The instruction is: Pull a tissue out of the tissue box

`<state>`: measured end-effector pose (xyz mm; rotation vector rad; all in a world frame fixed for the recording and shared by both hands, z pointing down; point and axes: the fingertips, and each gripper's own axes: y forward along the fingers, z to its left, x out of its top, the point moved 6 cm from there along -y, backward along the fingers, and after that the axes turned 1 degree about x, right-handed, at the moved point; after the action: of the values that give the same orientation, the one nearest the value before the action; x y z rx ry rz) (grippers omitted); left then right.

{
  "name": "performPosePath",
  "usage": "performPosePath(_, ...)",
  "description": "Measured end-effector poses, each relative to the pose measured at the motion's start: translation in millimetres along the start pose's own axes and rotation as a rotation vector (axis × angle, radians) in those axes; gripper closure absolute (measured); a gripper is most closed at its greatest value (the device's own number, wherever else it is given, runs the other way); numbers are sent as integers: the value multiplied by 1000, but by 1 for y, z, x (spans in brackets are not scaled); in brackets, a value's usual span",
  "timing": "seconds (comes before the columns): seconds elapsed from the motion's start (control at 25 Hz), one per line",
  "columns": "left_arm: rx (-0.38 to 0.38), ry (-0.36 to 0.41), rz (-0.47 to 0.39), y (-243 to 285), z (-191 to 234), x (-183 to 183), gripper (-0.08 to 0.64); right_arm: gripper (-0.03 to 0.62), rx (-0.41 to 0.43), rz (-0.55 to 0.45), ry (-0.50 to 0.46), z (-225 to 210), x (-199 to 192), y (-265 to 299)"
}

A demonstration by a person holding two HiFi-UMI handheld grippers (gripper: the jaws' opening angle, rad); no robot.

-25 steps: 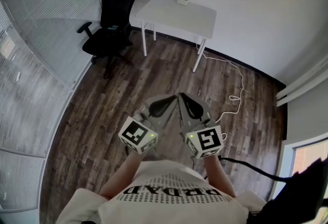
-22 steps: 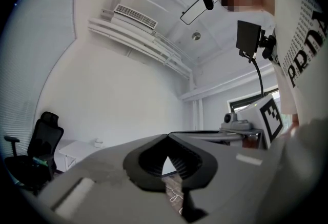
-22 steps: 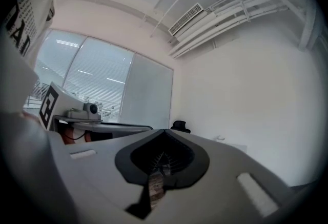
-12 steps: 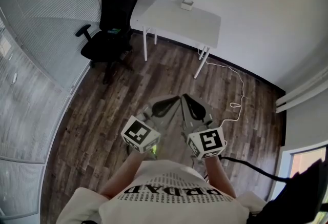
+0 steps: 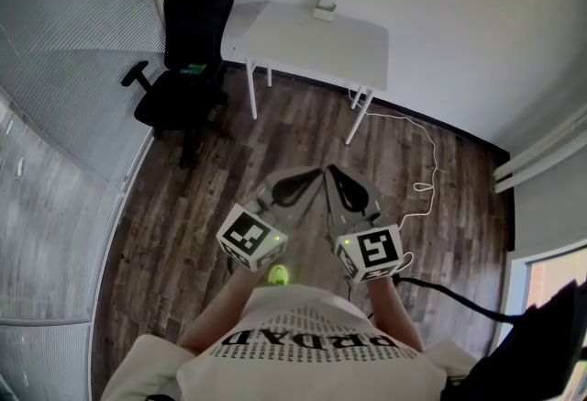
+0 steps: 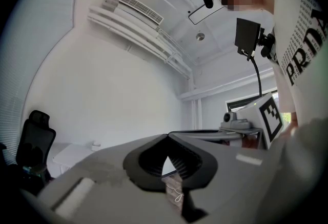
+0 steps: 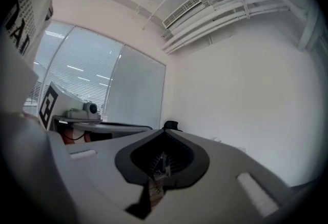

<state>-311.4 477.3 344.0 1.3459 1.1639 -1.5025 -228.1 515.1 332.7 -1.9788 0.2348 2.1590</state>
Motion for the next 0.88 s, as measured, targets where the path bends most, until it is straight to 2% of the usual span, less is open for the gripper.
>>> performPosePath(0.24,-22,-8,-7,9,23,-2,569,584,-34,-2,-5,-7,-7,22)
performPosePath(0.44,-23,-20,2,18,35,-14,569,584,-26,24,5,-16,-16,34)
performPosePath(0.6,0,-38,12,34,41,-21,569,584,-15,44,18,-31,-23,38)
performPosePath(0.88,45,-21,23,71,55,-20,569,584,33,38,39,-71,-24,55)
